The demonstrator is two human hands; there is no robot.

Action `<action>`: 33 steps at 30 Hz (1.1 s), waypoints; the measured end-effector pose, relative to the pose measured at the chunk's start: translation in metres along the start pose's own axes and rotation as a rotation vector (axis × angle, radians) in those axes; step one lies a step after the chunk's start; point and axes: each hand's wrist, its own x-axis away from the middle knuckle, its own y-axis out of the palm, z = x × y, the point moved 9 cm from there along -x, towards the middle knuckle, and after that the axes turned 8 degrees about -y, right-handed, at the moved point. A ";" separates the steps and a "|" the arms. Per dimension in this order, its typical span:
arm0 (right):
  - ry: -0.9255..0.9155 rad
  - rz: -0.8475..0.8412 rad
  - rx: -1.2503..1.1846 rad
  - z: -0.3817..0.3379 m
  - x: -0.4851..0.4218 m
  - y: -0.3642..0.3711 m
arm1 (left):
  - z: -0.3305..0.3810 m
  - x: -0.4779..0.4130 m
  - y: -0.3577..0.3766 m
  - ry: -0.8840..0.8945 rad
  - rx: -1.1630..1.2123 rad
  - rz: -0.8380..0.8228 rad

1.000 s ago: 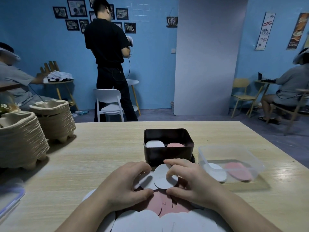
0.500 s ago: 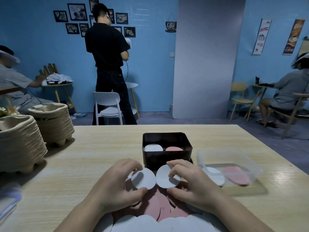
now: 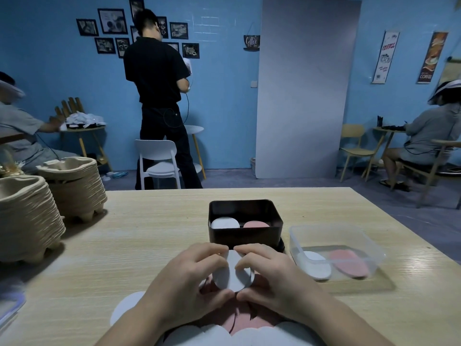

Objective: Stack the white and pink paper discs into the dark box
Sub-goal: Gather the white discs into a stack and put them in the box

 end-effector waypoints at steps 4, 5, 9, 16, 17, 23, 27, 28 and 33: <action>-0.018 0.027 -0.015 -0.003 -0.002 -0.002 | 0.001 -0.002 0.003 0.017 0.015 0.005; -0.017 0.041 -0.021 -0.002 -0.001 -0.004 | -0.001 -0.001 0.002 0.003 0.025 0.011; 0.001 0.080 -0.034 -0.001 0.002 -0.010 | -0.009 0.002 -0.003 -0.044 0.062 0.030; 0.001 0.088 -0.036 0.000 0.001 -0.009 | -0.007 0.002 -0.004 -0.011 0.103 0.073; -0.002 0.083 -0.025 0.000 0.001 -0.008 | -0.007 0.001 -0.004 -0.009 0.104 0.072; 0.018 0.041 0.006 0.001 0.001 -0.003 | -0.006 0.002 -0.001 -0.003 0.066 0.047; 0.014 0.016 0.011 -0.001 0.002 -0.001 | -0.005 0.002 -0.001 -0.004 0.040 0.031; 0.015 0.012 0.016 -0.002 0.002 -0.002 | -0.005 0.002 0.000 -0.004 0.036 0.016; 0.032 0.013 0.010 0.000 0.003 -0.004 | -0.012 0.004 -0.014 -0.066 0.013 -0.053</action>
